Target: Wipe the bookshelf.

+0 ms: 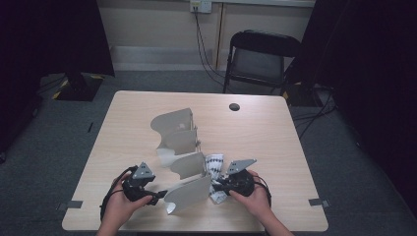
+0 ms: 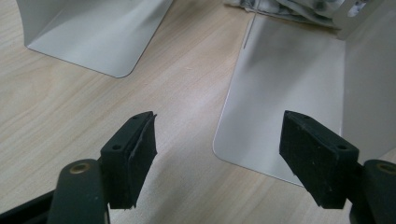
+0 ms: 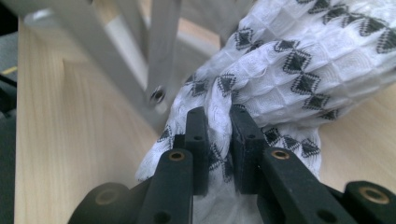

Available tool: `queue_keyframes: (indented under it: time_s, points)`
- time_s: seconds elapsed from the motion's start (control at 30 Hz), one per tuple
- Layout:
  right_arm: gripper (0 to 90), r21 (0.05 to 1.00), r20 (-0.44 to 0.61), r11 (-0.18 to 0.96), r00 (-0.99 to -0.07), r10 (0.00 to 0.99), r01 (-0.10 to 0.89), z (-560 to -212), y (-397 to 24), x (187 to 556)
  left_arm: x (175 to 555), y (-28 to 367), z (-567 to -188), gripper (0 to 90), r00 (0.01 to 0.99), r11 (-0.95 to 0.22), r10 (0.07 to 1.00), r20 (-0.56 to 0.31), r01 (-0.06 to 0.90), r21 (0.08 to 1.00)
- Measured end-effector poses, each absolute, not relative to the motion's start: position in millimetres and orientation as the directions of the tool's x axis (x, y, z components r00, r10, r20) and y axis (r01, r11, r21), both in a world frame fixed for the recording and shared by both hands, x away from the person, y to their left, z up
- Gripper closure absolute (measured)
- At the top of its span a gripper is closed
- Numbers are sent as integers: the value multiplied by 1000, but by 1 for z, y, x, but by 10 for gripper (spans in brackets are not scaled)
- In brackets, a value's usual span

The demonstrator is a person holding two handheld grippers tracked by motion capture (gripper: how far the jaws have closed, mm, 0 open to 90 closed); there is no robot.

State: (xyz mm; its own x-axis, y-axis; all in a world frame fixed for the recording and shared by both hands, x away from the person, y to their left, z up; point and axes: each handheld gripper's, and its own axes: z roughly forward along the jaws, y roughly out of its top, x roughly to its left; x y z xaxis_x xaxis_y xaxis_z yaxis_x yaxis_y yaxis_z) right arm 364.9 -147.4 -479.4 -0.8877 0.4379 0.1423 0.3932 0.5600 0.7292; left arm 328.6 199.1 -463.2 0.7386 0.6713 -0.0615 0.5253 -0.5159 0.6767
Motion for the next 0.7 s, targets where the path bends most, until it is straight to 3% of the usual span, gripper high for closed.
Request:
queue_keyframes:
  time_s: [0.7]
  points:
    - [782,724,58,547,-827,559,420,-471,-216,341,334,191,-457,324,768,-523,636,-73,499,691]
